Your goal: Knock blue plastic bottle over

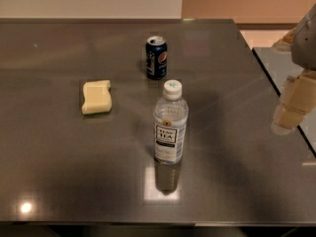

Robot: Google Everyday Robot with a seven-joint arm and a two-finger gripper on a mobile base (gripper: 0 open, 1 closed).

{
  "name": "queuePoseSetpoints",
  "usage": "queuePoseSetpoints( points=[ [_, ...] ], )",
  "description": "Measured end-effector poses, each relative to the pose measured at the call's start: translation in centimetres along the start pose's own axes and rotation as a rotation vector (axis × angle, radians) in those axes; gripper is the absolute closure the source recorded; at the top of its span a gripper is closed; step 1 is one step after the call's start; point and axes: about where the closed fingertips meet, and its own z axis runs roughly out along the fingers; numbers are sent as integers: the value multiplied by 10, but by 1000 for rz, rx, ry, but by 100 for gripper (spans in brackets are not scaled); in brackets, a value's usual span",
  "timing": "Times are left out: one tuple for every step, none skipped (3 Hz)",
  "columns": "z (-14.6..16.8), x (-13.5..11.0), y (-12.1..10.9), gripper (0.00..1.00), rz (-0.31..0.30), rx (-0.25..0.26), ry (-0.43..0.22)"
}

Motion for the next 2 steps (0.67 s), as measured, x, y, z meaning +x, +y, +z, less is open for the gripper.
queuePoseSetpoints(
  points=[
    [0, 0, 0, 0, 0, 0, 0],
    [3, -11, 0, 0, -10, -9, -29]
  ],
)
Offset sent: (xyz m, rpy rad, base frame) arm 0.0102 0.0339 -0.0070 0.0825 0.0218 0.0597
